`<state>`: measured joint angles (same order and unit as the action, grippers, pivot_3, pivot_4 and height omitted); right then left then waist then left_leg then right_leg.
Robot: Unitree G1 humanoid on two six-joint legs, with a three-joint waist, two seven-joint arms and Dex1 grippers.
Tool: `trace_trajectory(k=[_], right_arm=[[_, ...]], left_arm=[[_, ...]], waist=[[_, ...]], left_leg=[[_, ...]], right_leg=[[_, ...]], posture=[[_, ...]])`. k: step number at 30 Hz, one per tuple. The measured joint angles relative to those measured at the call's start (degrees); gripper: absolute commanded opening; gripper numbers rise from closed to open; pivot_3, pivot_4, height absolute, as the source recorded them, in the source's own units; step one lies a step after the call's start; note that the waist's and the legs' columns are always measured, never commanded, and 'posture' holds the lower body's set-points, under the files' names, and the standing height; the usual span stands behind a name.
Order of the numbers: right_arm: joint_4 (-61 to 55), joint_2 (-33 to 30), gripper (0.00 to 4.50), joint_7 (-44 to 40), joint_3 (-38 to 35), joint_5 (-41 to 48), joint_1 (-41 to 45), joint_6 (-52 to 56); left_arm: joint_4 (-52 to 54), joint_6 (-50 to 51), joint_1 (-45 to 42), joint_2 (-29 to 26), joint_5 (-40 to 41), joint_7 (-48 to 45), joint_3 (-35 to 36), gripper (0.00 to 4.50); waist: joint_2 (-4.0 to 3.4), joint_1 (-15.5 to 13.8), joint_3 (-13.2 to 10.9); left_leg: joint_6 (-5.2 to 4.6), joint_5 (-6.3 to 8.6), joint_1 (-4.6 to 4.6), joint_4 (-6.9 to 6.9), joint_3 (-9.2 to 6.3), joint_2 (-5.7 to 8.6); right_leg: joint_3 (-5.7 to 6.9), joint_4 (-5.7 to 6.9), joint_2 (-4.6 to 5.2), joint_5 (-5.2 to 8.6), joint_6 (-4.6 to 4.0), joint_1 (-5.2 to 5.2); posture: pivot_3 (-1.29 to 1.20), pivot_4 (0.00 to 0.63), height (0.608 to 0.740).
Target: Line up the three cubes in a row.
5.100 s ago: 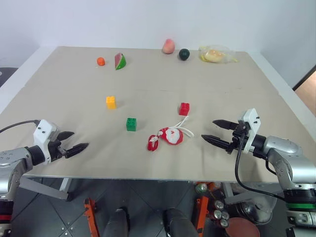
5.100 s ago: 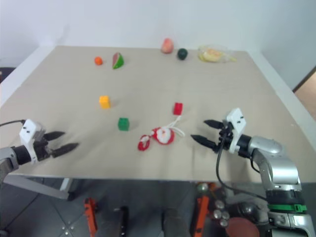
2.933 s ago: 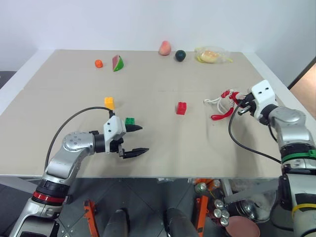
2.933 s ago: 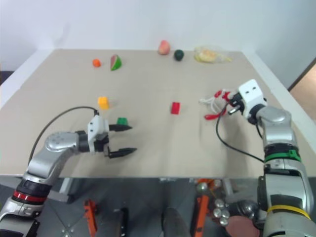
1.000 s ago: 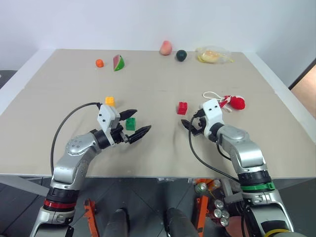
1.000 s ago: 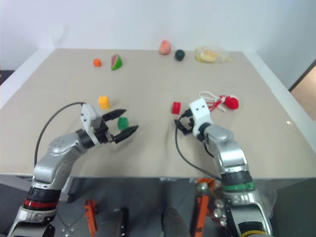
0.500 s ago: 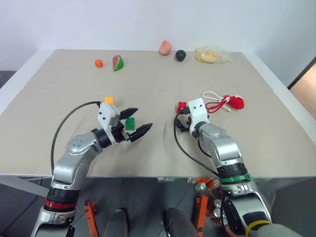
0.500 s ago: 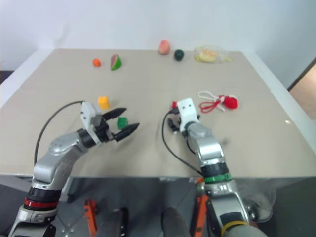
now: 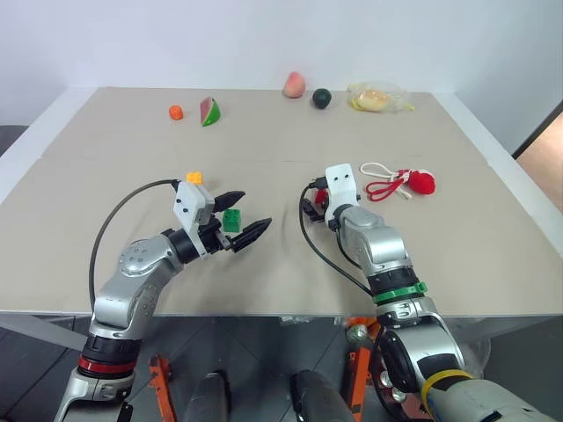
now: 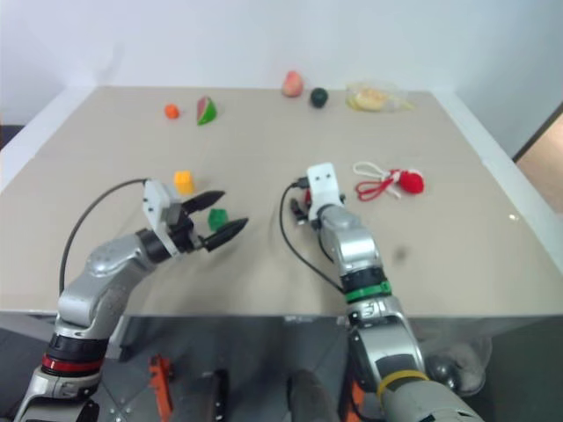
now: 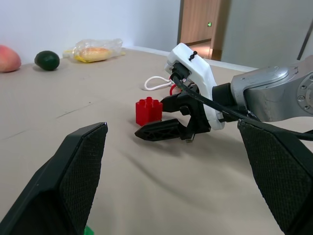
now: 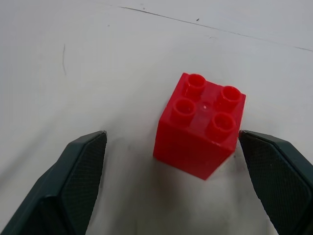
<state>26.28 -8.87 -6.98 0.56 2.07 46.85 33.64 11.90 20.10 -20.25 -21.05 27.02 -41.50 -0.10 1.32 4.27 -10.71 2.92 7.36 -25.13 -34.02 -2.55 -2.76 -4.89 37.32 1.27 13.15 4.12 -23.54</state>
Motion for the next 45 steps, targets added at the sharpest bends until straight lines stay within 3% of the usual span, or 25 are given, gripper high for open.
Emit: trace_trajectory(k=[4,7,14,19,22,34,39,45], right_arm=[[2.37,0.14,4.45,0.92,-0.81,-0.08,1.10,-1.44],[4.57,0.23,3.67,1.66,-1.27,-0.05,1.83,-2.54],[7.23,0.51,1.33,2.22,-2.94,0.41,3.33,-5.09],[8.23,0.42,1.26,1.83,-3.05,0.44,3.73,-5.63],[8.34,-1.55,1.26,-3.94,-2.59,1.05,3.72,-6.31],[7.24,-19.02,1.26,-59.17,6.36,7.15,2.44,-25.81],[18.65,-20.34,1.26,-70.44,10.96,3.52,5.87,-35.22],[32.69,-19.58,1.26,-73.92,12.47,-0.75,13.71,-44.33]], left_arm=[[0.22,0.16,0.10,-0.01,0.06,0.16,0.02,4.42],[0.50,0.25,0.20,-0.02,0.13,0.37,0.04,4.42],[0.67,0.31,0.62,-0.10,0.45,1.08,0.09,4.42],[0.84,0.30,0.64,-0.84,0.70,0.91,0.70,4.42],[0.83,0.27,1.13,-3.49,1.30,-1.40,1.66,4.42],[-0.10,4.46,1.88,-11.22,8.61,-11.28,5.62,4.42],[0.98,6.65,2.06,-13.63,11.16,-14.23,5.70,4.42],[2.99,8.08,2.44,-15.51,12.53,-15.31,6.18,4.42]], waist=[[0.00,0.01,0.00],[0.00,0.02,0.00],[0.00,0.03,0.00],[0.00,0.04,0.00],[-0.02,0.09,-0.01],[-0.02,0.06,-0.02],[-0.01,0.24,-0.04],[0.00,0.23,-0.05]], left_leg=[[0.00,0.00,0.01,0.03,0.00,0.00],[0.00,0.00,0.01,0.03,0.00,0.00],[0.00,0.00,0.00,0.06,0.00,0.00],[0.00,0.00,0.01,0.06,0.00,0.00],[0.00,0.00,0.00,0.07,0.01,0.00],[0.03,0.02,0.00,0.24,0.00,-0.01],[0.03,0.01,0.04,0.23,0.03,-0.01],[0.03,0.01,0.02,0.26,0.03,-0.01]], right_leg=[[0.00,0.00,0.00,0.00,0.00,-0.02],[0.00,0.00,0.00,0.00,-0.01,-0.02],[0.00,0.00,-0.01,0.00,-0.01,-0.04],[0.00,0.00,-0.01,0.01,-0.02,-0.04],[-0.01,-0.01,0.00,0.01,-0.02,-0.06],[0.05,-0.12,0.01,0.11,-0.02,-0.07],[0.04,-0.11,0.01,0.05,-0.11,-0.12],[0.05,-0.11,0.01,0.09,-0.11,-0.12]], posture=[[0.00,0.150,0.740],[0.00,0.150,0.740],[0.00,0.150,0.740],[0.00,0.150,0.740],[0.00,0.150,0.740],[0.00,0.150,0.740],[0.00,0.150,0.740],[0.00,0.150,0.740]])
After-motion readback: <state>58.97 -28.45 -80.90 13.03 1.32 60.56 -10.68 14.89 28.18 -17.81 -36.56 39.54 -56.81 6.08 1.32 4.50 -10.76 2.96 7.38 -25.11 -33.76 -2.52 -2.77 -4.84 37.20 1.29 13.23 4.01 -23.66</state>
